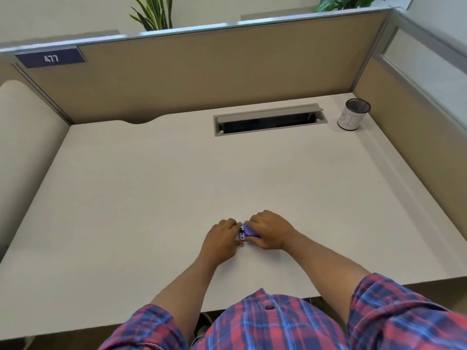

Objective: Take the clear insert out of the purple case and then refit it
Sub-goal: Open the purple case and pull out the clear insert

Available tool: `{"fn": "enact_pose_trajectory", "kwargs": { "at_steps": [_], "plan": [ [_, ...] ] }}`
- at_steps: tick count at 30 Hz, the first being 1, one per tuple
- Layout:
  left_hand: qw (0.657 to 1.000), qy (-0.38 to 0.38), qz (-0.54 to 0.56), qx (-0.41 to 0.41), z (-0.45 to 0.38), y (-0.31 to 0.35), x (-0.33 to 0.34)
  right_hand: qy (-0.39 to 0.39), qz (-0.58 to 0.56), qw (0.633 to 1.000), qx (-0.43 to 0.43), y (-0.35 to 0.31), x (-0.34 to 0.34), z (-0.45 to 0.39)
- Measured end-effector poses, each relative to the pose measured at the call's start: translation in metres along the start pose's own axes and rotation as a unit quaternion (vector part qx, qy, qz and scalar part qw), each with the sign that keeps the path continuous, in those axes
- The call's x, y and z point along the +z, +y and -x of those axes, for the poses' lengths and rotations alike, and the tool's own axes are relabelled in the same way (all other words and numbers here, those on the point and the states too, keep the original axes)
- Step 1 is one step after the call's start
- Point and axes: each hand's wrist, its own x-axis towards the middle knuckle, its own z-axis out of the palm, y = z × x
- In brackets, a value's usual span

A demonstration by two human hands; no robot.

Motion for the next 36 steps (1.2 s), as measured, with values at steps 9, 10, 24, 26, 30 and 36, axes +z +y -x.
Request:
{"fn": "enact_pose_trajectory", "kwargs": {
  "at_steps": [9, 10, 24, 26, 30, 36],
  "plan": [
    [0.998, 0.01, 0.049, -0.033, -0.006, 0.0, 0.001, -0.036, -0.274, 0.949, 0.153, -0.003, 0.01, -0.009],
    [0.998, 0.008, 0.057, -0.036, -0.007, -0.001, 0.0, -0.04, -0.29, 0.941, 0.17, -0.004, 0.01, -0.011],
    [0.997, 0.008, 0.067, -0.026, -0.011, -0.007, -0.001, -0.063, -0.331, 0.915, 0.22, -0.002, 0.014, -0.015],
    [0.997, 0.008, 0.066, -0.024, -0.012, -0.007, -0.001, -0.059, -0.336, 0.914, 0.219, -0.002, 0.013, -0.014],
    [0.998, 0.003, 0.061, -0.024, -0.013, -0.007, -0.003, -0.054, -0.342, 0.913, 0.216, -0.001, 0.013, -0.015],
    [0.999, 0.004, 0.05, -0.019, -0.014, -0.006, -0.003, -0.05, -0.348, 0.91, 0.219, -0.001, 0.014, -0.014]
  ]
}}
